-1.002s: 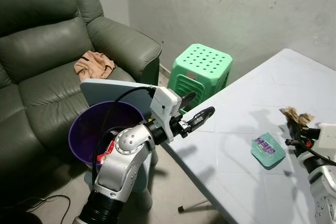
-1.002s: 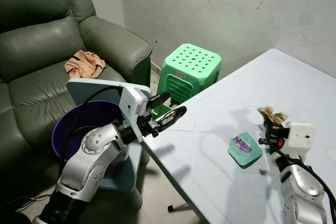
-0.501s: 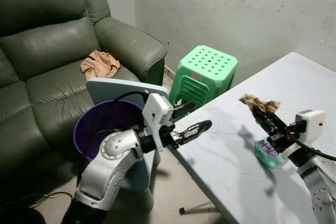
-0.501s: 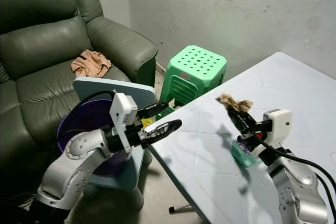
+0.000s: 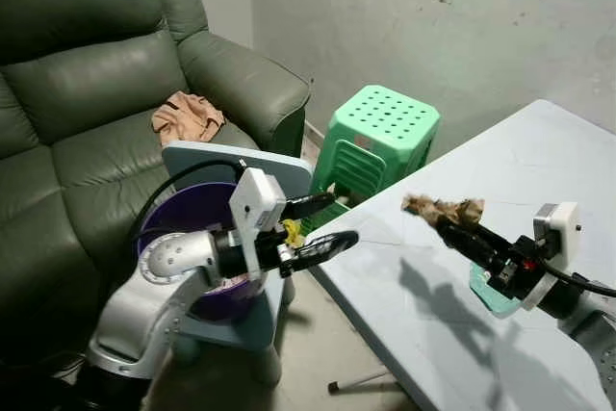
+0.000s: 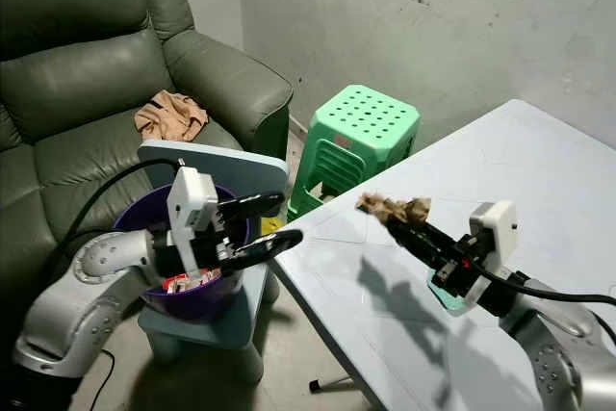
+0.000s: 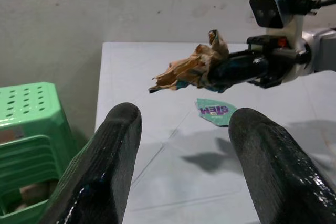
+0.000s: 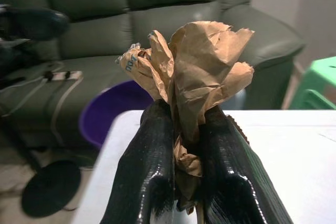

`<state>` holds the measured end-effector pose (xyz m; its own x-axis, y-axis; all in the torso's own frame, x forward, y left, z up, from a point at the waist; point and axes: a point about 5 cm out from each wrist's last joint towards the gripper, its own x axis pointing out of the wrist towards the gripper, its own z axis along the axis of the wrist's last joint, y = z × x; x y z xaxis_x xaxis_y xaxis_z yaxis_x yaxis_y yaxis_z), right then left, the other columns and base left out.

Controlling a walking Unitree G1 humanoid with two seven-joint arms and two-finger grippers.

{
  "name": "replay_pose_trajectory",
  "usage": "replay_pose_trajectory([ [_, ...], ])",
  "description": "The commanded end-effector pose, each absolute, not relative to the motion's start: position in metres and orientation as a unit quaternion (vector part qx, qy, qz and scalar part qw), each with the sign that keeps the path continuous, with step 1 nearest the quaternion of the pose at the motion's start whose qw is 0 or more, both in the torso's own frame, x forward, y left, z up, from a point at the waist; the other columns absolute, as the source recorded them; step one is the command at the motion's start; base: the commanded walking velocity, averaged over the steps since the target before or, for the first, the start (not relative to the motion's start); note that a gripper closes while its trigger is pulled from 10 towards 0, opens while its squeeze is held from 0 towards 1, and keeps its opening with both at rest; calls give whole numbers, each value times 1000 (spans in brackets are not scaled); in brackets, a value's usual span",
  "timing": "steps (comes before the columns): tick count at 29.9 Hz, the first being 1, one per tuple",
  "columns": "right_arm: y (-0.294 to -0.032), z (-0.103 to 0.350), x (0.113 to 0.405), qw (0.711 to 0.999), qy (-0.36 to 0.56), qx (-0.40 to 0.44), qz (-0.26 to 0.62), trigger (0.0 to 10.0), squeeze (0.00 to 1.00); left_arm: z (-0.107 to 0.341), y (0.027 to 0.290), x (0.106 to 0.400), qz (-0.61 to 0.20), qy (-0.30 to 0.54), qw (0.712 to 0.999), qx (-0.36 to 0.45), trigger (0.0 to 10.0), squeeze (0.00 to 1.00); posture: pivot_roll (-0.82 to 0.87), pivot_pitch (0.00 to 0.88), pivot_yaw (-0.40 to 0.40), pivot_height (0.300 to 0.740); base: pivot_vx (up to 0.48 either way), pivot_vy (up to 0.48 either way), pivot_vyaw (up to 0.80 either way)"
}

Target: Picking trash to rubbish bin

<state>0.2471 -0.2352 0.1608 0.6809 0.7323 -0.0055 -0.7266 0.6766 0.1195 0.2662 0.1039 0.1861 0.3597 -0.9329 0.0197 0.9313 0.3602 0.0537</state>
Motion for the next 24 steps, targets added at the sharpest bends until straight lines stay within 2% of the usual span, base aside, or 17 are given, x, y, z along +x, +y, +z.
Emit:
replay_pose_trajectory([
  [1, -232, 172, 245, 903, 16, 50, 425, 10000, 0, 196, 104, 265, -580, -32, 814, 21, 10000, 0, -33, 75, -82, 740, 0, 0, 0],
  [16, -204, 199, 236, 844, 2, 67, 532, 10000, 0, 210, 112, 275, -598, -27, 800, 30, 10000, 0, -33, 92, -72, 740, 0, 0, 0],
  [24, -189, 203, 234, 821, 4, 77, 565, 10000, 0, 225, 101, 283, -612, -51, 789, 25, 10000, 0, -37, 97, -74, 740, 0, 0, 0],
])
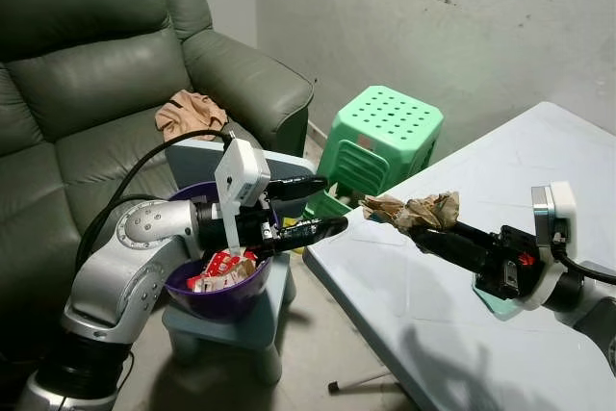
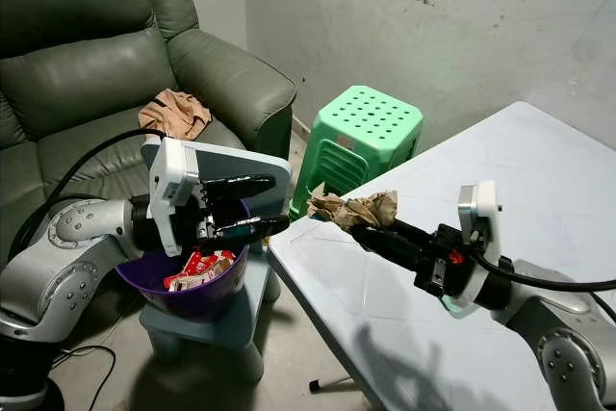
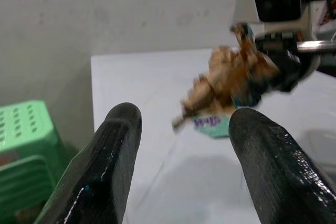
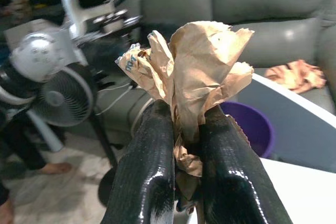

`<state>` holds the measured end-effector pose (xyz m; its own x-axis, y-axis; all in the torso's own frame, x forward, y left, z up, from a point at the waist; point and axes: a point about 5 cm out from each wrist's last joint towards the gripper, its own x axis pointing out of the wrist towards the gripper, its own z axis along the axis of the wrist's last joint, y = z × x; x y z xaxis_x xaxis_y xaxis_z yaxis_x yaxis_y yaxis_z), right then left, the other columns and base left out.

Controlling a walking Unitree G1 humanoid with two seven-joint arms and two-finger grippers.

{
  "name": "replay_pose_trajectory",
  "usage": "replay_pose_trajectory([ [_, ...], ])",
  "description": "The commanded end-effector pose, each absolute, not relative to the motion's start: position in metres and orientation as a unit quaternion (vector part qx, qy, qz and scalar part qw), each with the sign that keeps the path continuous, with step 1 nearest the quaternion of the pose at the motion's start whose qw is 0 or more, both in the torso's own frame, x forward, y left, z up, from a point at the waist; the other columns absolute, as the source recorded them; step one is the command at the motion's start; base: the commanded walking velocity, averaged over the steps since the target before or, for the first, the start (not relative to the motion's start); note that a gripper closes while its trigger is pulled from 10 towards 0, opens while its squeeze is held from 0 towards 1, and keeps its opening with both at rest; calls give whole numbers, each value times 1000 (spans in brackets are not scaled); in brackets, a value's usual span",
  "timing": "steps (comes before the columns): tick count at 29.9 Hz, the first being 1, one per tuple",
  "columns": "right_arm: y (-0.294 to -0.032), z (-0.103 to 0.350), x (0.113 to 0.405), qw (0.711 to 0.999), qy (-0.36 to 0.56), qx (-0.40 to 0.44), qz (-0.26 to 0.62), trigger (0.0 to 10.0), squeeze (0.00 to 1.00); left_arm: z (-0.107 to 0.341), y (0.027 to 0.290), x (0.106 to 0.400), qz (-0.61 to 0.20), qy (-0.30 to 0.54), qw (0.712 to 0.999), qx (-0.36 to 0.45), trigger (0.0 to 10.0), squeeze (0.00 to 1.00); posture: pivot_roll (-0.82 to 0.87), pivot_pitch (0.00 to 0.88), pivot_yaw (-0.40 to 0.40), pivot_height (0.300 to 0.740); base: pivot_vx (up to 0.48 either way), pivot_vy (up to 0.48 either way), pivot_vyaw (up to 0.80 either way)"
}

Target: Picking trash to rubbish bin

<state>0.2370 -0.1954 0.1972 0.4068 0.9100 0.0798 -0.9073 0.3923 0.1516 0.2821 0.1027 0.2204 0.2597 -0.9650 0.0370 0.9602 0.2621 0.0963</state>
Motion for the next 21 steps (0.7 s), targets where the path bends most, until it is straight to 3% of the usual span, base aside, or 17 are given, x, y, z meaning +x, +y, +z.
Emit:
replay_pose_trajectory([
  [1, -187, 203, 234, 818, 4, 79, 570, 10000, 0, 226, 99, 284, -615, -53, 786, 24, 10000, 0, -38, 95, -75, 740, 0, 0, 0],
  [18, -170, 219, 234, 792, -17, 83, 604, 10000, 0, 224, 76, 276, -671, -47, 739, -12, 10000, 0, -61, 99, -66, 740, 0, 0, 0],
  [19, -170, 220, 234, 792, -17, 82, 604, 10000, 0, 224, 75, 275, -677, -45, 735, -21, 6314, 0, -61, 99, -66, 740, 0, 0, 0],
  [20, -170, 220, 235, 792, -18, 81, 604, 10000, 0, 225, 75, 275, -678, -45, 733, -23, 6314, 0, -62, 100, -66, 740, 0, 0, 0],
  [21, -170, 220, 235, 793, -18, 80, 604, 10000, 0, 226, 76, 275, -680, -44, 731, -36, 0, 0, -62, 100, -66, 740, 0, 0, 0],
])
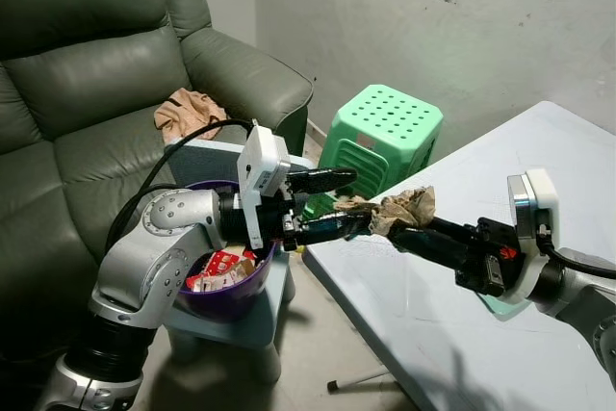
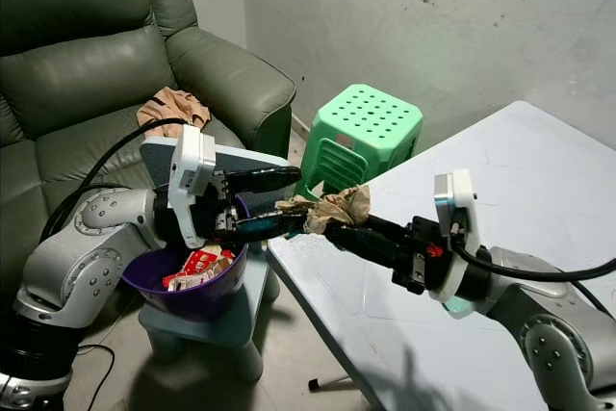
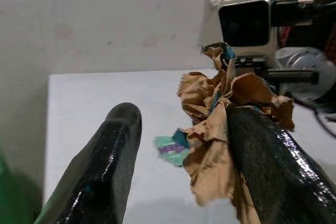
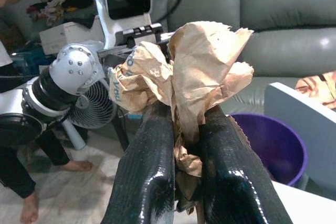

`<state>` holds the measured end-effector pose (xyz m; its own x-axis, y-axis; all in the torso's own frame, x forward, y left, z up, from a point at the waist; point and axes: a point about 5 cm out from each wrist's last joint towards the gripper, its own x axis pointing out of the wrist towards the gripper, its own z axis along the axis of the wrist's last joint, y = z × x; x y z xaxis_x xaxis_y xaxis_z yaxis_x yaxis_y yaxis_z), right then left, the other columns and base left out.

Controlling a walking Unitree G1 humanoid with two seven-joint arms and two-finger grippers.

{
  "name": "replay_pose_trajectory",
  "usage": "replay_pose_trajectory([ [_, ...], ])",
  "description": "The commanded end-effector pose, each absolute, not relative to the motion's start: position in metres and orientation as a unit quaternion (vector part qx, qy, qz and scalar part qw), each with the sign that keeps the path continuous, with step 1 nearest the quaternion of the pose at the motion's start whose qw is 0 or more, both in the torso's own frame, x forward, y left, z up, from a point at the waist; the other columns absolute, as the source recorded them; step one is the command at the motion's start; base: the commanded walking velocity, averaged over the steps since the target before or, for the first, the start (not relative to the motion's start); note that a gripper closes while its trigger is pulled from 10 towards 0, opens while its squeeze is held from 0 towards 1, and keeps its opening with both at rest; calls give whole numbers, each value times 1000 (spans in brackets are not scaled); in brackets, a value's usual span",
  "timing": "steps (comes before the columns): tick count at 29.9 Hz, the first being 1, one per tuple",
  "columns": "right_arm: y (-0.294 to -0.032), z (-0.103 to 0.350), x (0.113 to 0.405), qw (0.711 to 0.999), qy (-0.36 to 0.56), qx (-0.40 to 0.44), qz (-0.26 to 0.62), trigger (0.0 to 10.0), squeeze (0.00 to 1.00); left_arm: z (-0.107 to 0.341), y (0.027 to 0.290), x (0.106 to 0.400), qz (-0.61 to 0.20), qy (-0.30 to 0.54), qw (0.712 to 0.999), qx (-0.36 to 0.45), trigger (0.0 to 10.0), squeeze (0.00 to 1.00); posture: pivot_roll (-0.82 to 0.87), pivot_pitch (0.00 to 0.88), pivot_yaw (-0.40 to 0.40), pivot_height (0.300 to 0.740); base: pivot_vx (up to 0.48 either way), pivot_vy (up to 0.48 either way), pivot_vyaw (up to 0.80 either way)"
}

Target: Picking trash to rubbish bin

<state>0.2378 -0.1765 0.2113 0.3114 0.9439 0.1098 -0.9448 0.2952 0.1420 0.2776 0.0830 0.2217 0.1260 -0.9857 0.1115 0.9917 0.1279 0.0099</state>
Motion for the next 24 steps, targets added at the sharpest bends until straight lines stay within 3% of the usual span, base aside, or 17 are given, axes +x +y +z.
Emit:
replay_pose_trajectory([
  [1, -170, 220, 235, 793, -17, 79, 604, 10000, 0, 227, 76, 274, -684, -43, 727, -41, 0, 0, -63, 100, -65, 740, 0, 0, 0],
  [24, -170, 223, 237, 790, -18, 80, 608, 10000, 0, 228, 77, 272, -688, -38, 723, -52, 0, 0, -57, 83, -70, 740, 0, 0, 0],
])
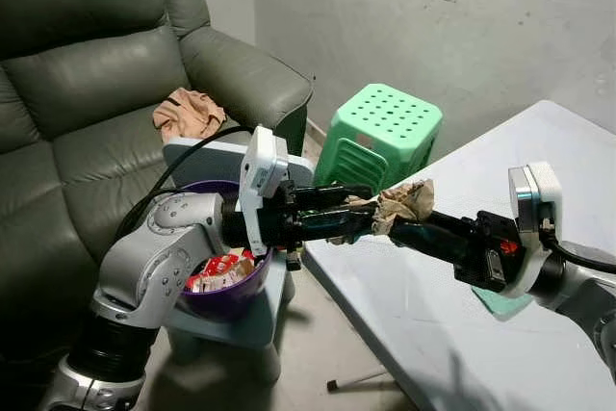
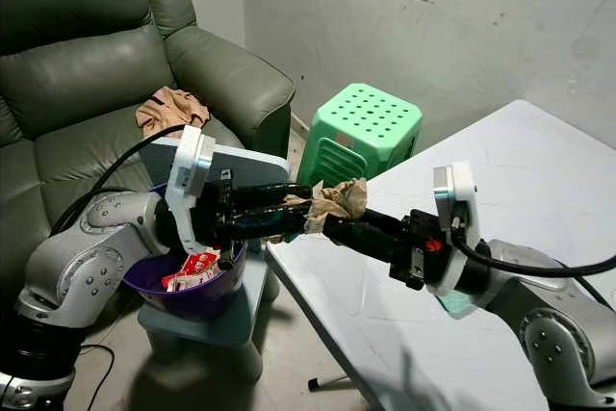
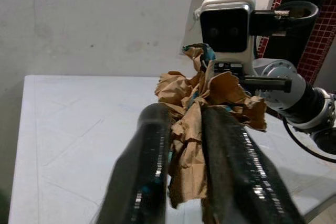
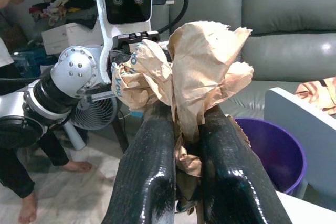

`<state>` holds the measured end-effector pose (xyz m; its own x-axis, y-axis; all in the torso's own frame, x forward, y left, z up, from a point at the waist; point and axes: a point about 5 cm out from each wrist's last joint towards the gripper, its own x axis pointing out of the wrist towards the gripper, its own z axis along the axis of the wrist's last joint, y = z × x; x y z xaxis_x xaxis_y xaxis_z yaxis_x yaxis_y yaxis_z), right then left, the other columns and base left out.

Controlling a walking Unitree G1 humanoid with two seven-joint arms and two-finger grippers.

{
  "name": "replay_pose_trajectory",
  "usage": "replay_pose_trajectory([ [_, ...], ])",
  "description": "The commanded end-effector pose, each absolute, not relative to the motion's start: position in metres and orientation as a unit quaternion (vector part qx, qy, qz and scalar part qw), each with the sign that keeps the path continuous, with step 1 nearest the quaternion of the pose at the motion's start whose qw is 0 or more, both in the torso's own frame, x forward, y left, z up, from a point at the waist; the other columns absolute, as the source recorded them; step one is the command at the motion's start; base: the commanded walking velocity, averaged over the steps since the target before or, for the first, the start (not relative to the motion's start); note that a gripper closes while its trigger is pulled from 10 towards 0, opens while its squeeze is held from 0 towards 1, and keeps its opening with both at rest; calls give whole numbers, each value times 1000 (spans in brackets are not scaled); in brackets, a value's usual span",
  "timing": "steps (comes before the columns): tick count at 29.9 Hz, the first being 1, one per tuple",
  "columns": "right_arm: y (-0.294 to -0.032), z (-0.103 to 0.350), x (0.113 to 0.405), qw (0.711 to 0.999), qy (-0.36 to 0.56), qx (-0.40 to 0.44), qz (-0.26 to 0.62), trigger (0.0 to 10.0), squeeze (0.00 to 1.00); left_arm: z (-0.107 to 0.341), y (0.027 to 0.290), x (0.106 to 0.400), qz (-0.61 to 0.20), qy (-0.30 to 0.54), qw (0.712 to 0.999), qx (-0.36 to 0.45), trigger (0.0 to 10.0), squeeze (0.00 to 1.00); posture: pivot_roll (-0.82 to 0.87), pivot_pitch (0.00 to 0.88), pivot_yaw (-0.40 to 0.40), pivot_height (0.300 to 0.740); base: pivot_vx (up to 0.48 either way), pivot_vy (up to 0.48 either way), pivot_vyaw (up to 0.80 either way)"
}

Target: Picking trash to rubbish bin

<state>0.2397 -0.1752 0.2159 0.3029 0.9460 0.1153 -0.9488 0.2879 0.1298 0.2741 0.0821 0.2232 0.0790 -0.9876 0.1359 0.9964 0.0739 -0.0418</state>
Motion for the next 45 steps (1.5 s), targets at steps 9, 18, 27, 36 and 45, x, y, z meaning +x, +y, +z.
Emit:
replay_pose_trajectory([
  [9, -168, 224, 239, 787, -21, 79, 611, 10000, 0, 228, 78, 272, -688, -38, 723, -52, 0, 0, -54, 79, -73, 740, 0, 0, 0],
  [18, -169, 225, 239, 784, -18, 82, 616, 10000, 1000, 230, 79, 273, -688, -38, 723, -54, 0, 0, -52, 82, -74, 740, 0, 0, 0],
  [27, -170, 225, 239, 781, -18, 86, 618, 10000, 1000, 231, 80, 274, -687, -39, 724, -54, 0, 0, -50, 86, -74, 740, 0, 0, 0],
  [36, -171, 222, 241, 789, -15, 80, 609, 10000, 1000, 230, 83, 275, -679, -37, 731, -55, 0, 0, -46, 87, -73, 740, 0, 0, 0],
  [45, -177, 212, 251, 814, -8, 76, 575, 10000, 1000, 229, 90, 277, -655, -43, 752, -59, 0, 0, -37, 89, -76, 740, 0, 0, 0],
])
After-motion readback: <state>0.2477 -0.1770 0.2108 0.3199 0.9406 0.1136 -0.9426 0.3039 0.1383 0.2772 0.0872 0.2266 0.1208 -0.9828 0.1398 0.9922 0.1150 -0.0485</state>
